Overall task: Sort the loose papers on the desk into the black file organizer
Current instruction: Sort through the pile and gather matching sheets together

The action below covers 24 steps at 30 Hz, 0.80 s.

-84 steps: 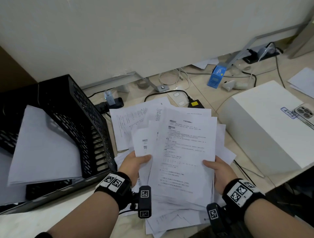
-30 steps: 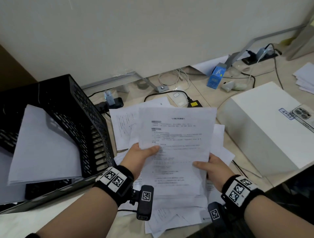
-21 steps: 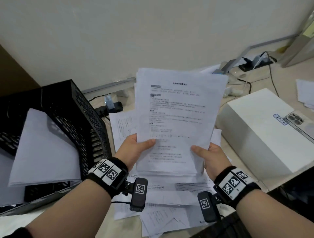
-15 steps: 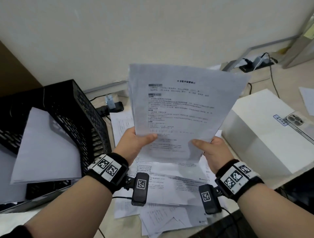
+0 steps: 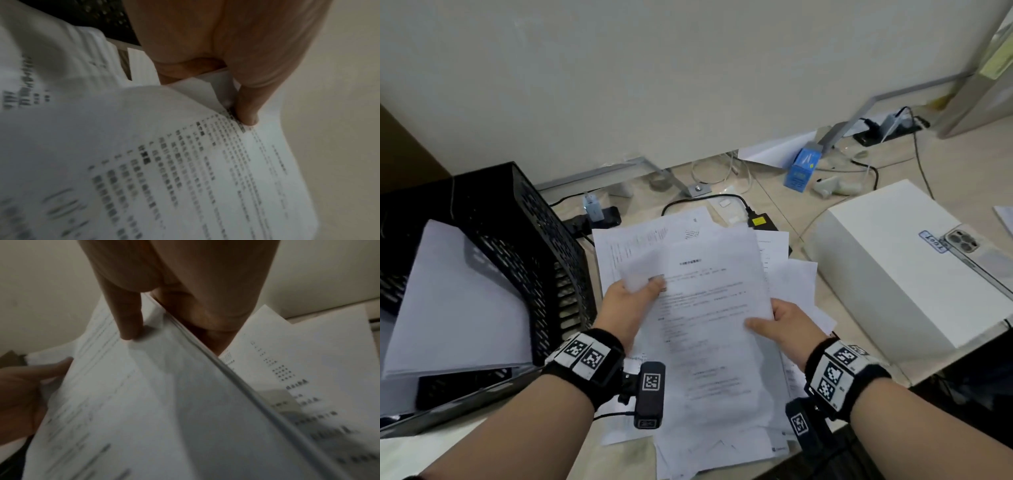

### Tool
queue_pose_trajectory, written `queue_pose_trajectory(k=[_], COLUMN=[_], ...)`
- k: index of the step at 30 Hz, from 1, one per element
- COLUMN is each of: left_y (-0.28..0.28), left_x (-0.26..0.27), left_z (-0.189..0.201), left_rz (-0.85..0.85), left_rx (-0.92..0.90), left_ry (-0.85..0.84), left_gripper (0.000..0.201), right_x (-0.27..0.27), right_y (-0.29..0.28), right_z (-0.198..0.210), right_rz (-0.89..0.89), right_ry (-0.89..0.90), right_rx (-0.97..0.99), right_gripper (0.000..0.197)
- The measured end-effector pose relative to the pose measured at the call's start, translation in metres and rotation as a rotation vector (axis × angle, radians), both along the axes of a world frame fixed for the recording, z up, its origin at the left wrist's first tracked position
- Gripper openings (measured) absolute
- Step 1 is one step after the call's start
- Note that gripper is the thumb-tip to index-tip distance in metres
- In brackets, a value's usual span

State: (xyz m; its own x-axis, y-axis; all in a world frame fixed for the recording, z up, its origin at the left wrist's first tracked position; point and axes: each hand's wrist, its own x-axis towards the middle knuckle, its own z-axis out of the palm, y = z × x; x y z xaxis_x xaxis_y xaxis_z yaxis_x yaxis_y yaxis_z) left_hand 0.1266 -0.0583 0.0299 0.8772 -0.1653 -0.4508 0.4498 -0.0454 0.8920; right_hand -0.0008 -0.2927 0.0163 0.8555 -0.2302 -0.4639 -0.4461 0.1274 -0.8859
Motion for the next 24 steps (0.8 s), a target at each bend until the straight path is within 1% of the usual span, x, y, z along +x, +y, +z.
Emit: queue_pose_trajectory(k=[2, 3, 6, 8, 9, 10, 11, 13, 15, 17, 20, 22, 24], left_y=[0.005, 0.009, 0.020, 0.025, 0.026, 0.027, 0.029, 0.034, 0.041, 0.047, 0.052, 0.052, 0.050], left_x=[-0.001, -0.005, -0.022, -0.038, -0.046, -0.051, -0.055, -0.054, -0.049, -0.043, -0.040, -0.042, -0.045], left_z=[-0.009, -0.014, -0.032, -0.042, -0.046, -0.050, -0.055, -0.065, -0.072, -0.074, -0.069, -0.067, -0.067], left_rz=[0.014, 0.005, -0.115, -0.201, -0.226, -0.236, -0.227, -0.139, 0.004, 0.101, 0.136, 0.140, 0.140], left_rx=[-0.023, -0.029, -0.049, -0.092, -0.105, -0.086, -0.048, 0.030, 0.062, 0.055, 0.040, 0.033, 0.025], left_ry=[0.109, 0.173, 0.359, 0.429, 0.437, 0.421, 0.394, 0.340, 0.312, 0.298, 0.269, 0.253, 0.253], left_gripper=[0.021, 0.023, 0.030, 0.033, 0.035, 0.035, 0.034, 0.029, 0.024, 0.024, 0.019, 0.016, 0.016], right_x=[-0.005, -0.006, -0.008, -0.006, -0.005, -0.003, -0.002, 0.001, 0.001, -0.002, -0.007, -0.010, -0.012], right_y=[0.005, 0.007, 0.014, 0.018, 0.019, 0.020, 0.019, 0.015, 0.004, -0.007, -0.023, -0.029, -0.031], right_z=[-0.007, -0.013, -0.029, -0.034, -0.035, -0.034, -0.033, -0.036, -0.041, -0.042, -0.046, -0.051, -0.055], right_rz=[0.064, 0.051, -0.085, -0.157, -0.166, -0.139, -0.096, -0.057, -0.154, -0.260, -0.345, -0.363, -0.351], right_ry=[0.035, 0.056, 0.126, 0.145, 0.141, 0.143, 0.149, 0.176, 0.191, 0.208, 0.256, 0.288, 0.303], right_rx=[-0.044, -0.081, -0.168, -0.108, -0.042, 0.008, 0.002, -0.127, -0.256, -0.365, -0.367, -0.343, -0.333], right_gripper=[0.023, 0.022, 0.019, 0.018, 0.018, 0.018, 0.015, 0.014, 0.014, 0.014, 0.017, 0.016, 0.020])
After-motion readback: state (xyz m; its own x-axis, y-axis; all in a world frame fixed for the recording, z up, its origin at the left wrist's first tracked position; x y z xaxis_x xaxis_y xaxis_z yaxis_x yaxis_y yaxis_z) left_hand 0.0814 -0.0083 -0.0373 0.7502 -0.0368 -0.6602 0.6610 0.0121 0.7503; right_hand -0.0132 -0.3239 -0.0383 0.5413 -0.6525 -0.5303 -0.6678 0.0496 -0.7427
